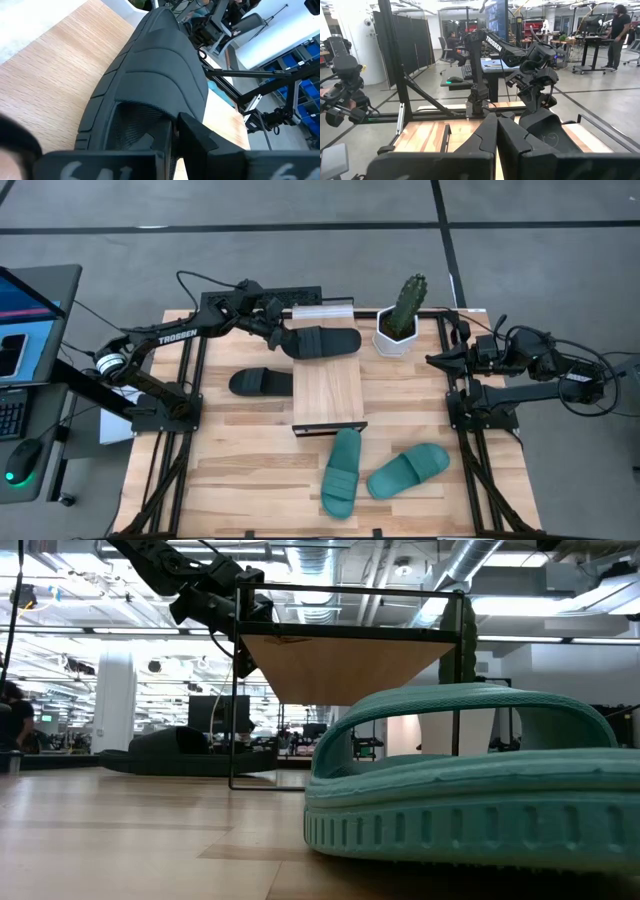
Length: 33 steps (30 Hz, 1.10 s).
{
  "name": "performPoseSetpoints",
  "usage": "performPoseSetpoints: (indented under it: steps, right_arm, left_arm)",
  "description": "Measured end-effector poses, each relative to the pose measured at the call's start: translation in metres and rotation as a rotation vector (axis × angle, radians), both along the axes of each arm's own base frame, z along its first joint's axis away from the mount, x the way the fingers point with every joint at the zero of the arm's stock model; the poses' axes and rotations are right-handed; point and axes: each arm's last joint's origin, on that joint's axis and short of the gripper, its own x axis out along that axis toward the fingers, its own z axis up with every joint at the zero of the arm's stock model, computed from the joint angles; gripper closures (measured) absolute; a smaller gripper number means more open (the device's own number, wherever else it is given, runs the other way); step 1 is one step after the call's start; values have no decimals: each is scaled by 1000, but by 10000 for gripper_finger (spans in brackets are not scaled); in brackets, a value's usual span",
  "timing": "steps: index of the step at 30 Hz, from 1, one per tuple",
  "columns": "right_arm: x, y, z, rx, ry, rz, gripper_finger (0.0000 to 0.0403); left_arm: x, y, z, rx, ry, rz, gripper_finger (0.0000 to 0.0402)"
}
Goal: Pick and place slides into the shelf
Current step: Put the bottom black slipper on the shelf
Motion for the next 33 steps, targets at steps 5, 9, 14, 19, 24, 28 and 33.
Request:
performPoseSetpoints:
  steps: [5,9,14,19,24,28,33]
  right_arm:
    - [0,0,0,0,0,0,403]
    - [0,0,0,0,0,0,403]
    - [0,0,0,0,-1,0,403]
    - [0,0,0,0,0,0,403]
    - [0,0,0,0,0,0,403]
    - [0,0,0,0,0,0,403]
    - [0,0,0,0,0,0,403]
  left_arm:
    - [0,0,0,3,2,1,366]
    - [2,-2,-1,17,14,16,324]
    - [2,-2,-1,23,14,12,270]
    - [2,-2,0,42,5,-1,241]
    - [2,-2,0,53,1,-10,235]
    - [2,-3,-2,52,7,-31,235]
    - [1,-4,-3,51,11,-52,235]
